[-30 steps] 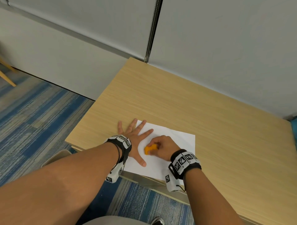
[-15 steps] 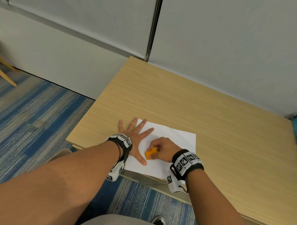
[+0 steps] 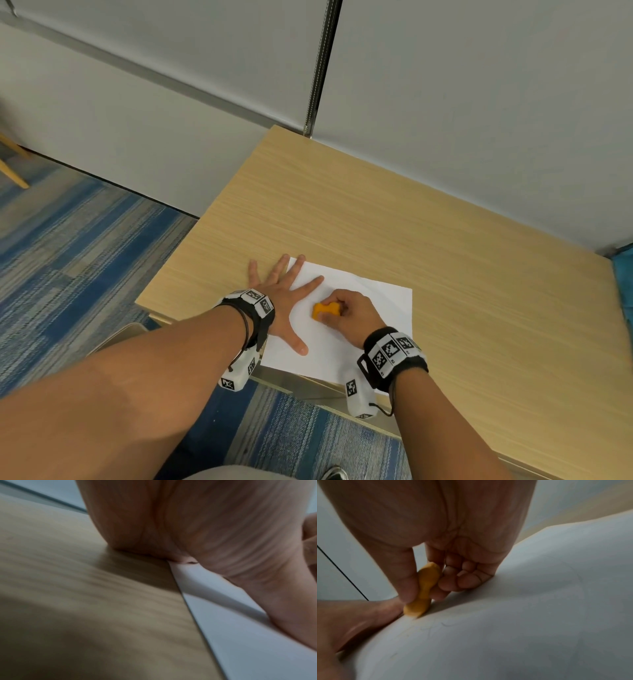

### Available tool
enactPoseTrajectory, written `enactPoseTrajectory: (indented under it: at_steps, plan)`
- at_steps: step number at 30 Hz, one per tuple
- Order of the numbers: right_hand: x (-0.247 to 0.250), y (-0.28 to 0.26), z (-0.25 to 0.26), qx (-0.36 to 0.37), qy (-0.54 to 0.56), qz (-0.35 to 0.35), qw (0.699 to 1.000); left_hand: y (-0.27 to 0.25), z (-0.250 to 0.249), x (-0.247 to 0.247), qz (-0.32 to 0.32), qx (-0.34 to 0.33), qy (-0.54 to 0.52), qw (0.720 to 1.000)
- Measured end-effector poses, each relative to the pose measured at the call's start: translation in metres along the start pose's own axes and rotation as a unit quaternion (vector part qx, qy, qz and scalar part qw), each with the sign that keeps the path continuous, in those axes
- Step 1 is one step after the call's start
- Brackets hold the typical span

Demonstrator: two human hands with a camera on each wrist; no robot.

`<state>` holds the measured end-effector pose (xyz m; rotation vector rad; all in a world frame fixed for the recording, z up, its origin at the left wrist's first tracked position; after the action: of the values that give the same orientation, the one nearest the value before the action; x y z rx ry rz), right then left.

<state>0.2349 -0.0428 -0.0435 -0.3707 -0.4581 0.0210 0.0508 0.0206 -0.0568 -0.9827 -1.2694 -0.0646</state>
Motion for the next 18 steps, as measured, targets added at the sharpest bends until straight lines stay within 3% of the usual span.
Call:
enactPoseTrajectory:
  at_steps: [3,7,10,13,18]
  plan:
    - [0.003,0.004,-0.003,-0.016,0.071,-0.077,0.994,-0.001,0.003,-0.001,-0.010,-0.011,-0.022,1.000]
    - [0.004,0.014,-0.004,-0.071,0.167,-0.222,0.958,-0.001,0.005,0.000,-0.035,-0.004,-0.046,0.998]
    - [-0.002,0.017,-0.008,-0.102,0.234,-0.263,0.930,0.003,0.003,-0.005,-0.036,0.003,-0.020,0.999]
    - [-0.002,0.014,-0.007,-0.105,0.215,-0.217,0.946,0.005,0.002,-0.006,-0.031,0.010,-0.018,0.999]
    - [0.004,0.019,0.010,-0.063,0.049,-0.073,0.994,0.003,0.000,-0.003,-0.005,0.012,-0.020,1.000]
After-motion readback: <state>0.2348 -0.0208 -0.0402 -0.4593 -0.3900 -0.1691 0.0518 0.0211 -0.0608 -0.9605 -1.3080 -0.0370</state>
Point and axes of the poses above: each hand's wrist, its own y-axis towards the middle knuckle, its own x-axis out of the back of the hand, z = x × y, the point moved 3 cm from there along y, towards the middle knuckle, and after that the axes turned 10 degrees about y, right-handed, at the moved point
